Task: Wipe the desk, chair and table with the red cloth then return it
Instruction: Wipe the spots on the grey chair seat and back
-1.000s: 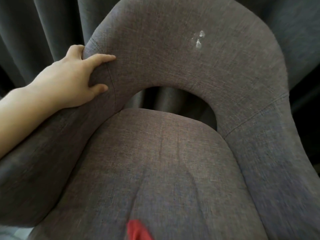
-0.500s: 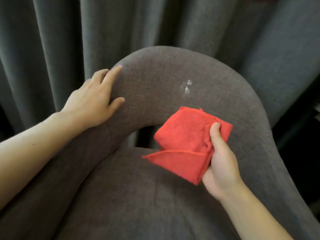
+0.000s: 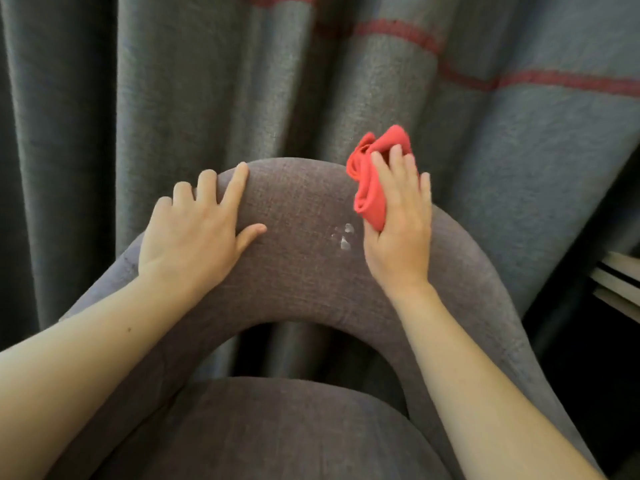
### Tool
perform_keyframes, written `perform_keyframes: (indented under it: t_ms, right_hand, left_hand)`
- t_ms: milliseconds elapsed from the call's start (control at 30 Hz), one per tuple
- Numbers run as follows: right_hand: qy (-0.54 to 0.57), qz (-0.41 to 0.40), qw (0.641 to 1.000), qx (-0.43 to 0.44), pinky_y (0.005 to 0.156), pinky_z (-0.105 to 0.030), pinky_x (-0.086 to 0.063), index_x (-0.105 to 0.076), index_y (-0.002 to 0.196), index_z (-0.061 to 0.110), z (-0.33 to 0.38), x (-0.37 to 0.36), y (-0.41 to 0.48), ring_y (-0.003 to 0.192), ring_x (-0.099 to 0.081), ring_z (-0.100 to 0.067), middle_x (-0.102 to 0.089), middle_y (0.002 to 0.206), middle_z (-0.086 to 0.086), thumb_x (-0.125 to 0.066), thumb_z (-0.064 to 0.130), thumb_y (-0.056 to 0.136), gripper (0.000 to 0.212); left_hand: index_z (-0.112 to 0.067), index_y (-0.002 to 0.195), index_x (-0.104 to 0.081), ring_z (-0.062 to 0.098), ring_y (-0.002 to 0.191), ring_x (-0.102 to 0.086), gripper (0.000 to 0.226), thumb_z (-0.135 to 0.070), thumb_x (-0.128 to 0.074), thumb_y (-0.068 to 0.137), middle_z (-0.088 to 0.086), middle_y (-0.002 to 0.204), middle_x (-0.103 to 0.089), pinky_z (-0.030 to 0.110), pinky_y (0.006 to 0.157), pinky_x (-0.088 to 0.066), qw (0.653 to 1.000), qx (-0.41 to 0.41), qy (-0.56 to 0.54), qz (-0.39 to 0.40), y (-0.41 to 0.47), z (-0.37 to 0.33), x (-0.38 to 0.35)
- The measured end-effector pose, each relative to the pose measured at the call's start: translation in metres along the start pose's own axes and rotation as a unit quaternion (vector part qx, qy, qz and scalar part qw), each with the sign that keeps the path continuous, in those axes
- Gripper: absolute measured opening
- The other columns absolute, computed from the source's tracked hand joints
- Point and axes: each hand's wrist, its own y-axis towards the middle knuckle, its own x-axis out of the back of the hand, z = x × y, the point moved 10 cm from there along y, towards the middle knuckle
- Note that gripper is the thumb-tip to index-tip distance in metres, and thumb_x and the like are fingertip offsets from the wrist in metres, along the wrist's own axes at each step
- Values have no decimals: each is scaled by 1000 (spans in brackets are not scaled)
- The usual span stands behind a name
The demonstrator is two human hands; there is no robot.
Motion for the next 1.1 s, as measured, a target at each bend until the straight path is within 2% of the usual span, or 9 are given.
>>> perform_keyframes:
  t_ms: [100, 367, 600, 733, 800, 867, 967, 1033, 1100]
  right_hand:
    - [-94, 127, 987, 13, 123, -53, -11, -43, 150, 15, -11, -55, -18, 150, -27, -35, -35, 160, -14, -62, 14, 88, 65]
    - [-88, 66, 994, 15, 119, -59, -21, -56, 140, 6, -9, -70, -39, 142, -40, -39, -51, 150, -17, -56, 18, 89, 52]
    - [-91, 122, 986, 65, 115, -65, -24, -59, 137, 5, -2, -86, -106, 140, -43, -41, -54, 147, -14, -51, 19, 82, 57]
    - [-66, 180, 979, 73, 109, -55, -32, -67, 129, 10, 17, -83, -145, 127, -60, -32, -69, 132, -6, -54, 19, 78, 54]
    - [51, 172, 983, -24, 98, -35, -43, -72, 117, 24, 12, -67, -155, 99, -74, -17, -78, 101, 14, -57, 27, 86, 34]
    - [224, 128, 935, -243, 79, -23, -56, -73, 100, 38, -13, -53, -156, 74, -72, -1, -72, 76, 32, -53, 53, 92, 26]
    - [389, 3, 778, -494, 82, -39, -60, -76, 83, 14, -57, -44, -156, 80, -74, -14, -80, 82, 4, -56, 47, 97, 41]
    - [445, -71, 699, -555, 79, -41, -61, -71, 86, 7, -70, -28, -135, 78, -76, -18, -80, 79, -2, -56, 41, 99, 39]
    - [452, -132, 708, -526, 73, -33, -60, -70, 86, 11, -77, -1, -99, 75, -76, -10, -79, 73, 7, -56, 44, 99, 38]
  left_hand:
    - [-10, 156, -24, 42, 79, -53, 84, -62, -42, 93, 28, 118, -51, 42, 55, -29, 1000, -8, 22, -5, -1, -1, -2]
    - [-9, 157, -23, 42, 78, -50, 86, -61, -44, 91, 31, 115, -49, 41, 55, -27, 999, -11, 33, -3, -2, -2, -4]
    - [-9, 156, -27, 42, 79, -51, 86, -60, -50, 90, 32, 114, -49, 41, 56, -26, 1000, -10, 11, -4, -2, -2, -8]
    - [-9, 156, -27, 44, 82, -52, 85, -58, -50, 90, 33, 116, -48, 44, 57, -28, 1000, -15, -6, -5, -1, -1, -6]
    - [-9, 155, -28, 44, 81, -52, 85, -58, -51, 90, 32, 115, -49, 44, 57, -29, 1000, -13, -11, -7, -1, 0, -5]
    - [-10, 156, -28, 43, 80, -51, 84, -58, -51, 90, 32, 115, -49, 43, 57, -28, 1000, -11, -9, -7, -2, 1, -5]
    - [-10, 156, -27, 43, 80, -50, 85, -58, -52, 91, 31, 116, -48, 42, 57, -27, 1000, -9, -4, -6, -2, 1, -6]
    - [-10, 156, -26, 43, 81, -50, 85, -58, -52, 91, 31, 116, -48, 42, 57, -27, 1000, -11, -3, -7, -2, 1, -6]
    - [-9, 156, -26, 43, 80, -51, 84, -57, -52, 91, 31, 115, -48, 42, 57, -27, 1000, -12, -4, -8, -2, 0, -5]
